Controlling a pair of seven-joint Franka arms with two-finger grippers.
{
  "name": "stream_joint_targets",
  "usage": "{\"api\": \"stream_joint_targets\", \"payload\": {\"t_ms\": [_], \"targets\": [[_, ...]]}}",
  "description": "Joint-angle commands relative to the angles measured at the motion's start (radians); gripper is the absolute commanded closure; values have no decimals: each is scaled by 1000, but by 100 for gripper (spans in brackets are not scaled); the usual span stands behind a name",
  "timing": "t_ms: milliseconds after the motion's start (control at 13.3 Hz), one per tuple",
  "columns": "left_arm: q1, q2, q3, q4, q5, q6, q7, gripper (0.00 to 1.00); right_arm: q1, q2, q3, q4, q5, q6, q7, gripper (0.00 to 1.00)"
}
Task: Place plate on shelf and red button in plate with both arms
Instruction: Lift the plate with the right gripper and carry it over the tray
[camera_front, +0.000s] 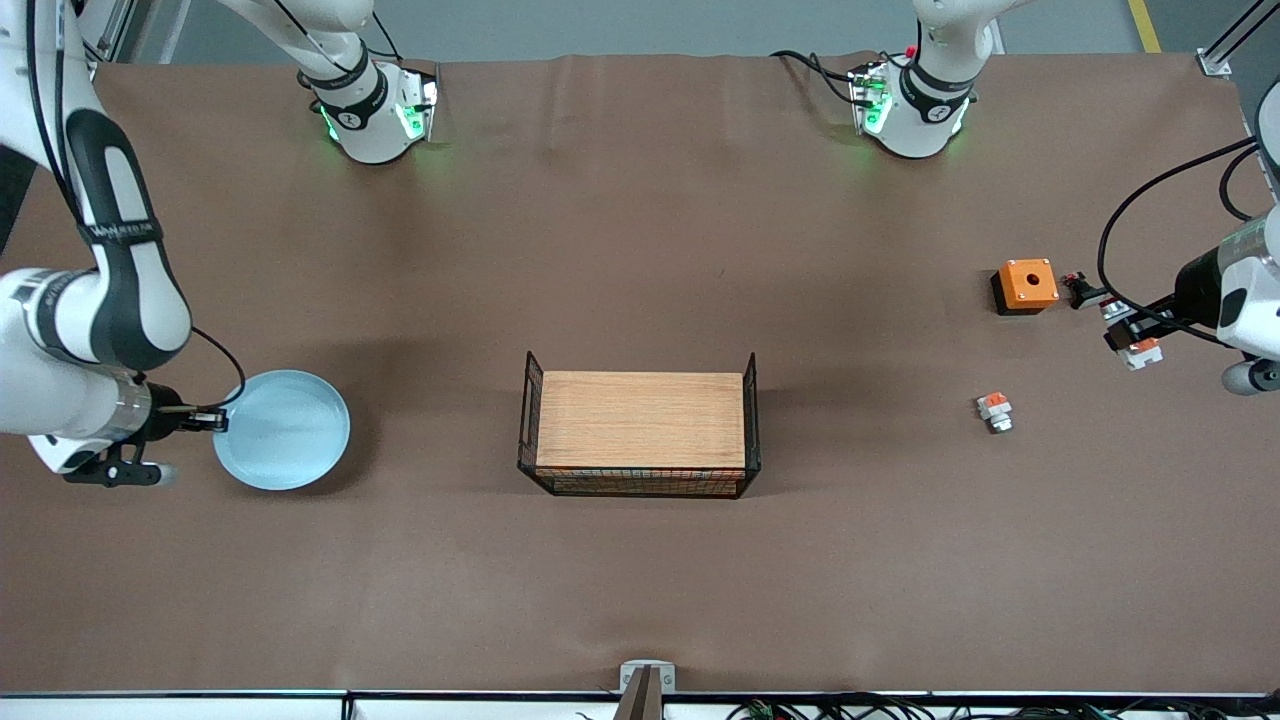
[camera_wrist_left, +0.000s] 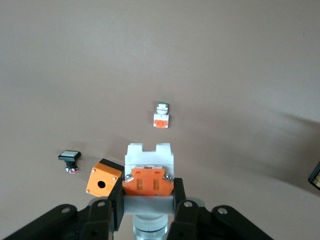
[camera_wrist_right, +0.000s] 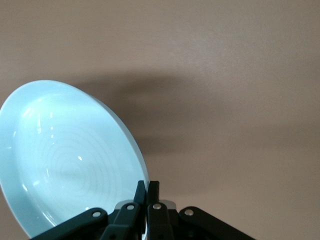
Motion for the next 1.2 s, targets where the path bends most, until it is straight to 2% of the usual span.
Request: {"api": "stream_joint_targets", "payload": {"t_ms": [0, 376, 527, 677, 903, 1129], "targets": [[48, -29, -3, -5, -18, -35, 7, 100, 58, -91, -3, 31, 8, -164, 67, 99], [74, -75, 0, -1, -18, -73, 13, 100, 228, -272, 0, 60, 11, -477, 424, 100], [74, -83, 0, 1, -20, -96, 11, 100, 322, -326, 0, 83, 86, -573, 686, 99], [74, -95, 0, 1, -20, -108, 4, 100, 438, -337, 0, 140, 166, -652, 1000, 99], [74, -95, -3, 1, -20, -116, 1, 100, 632, -332, -3, 177, 227, -635, 1361, 99], [70, -94, -12, 2, -20, -115, 13, 100, 723, -323, -5, 172, 296, -446, 1688, 100]]}}
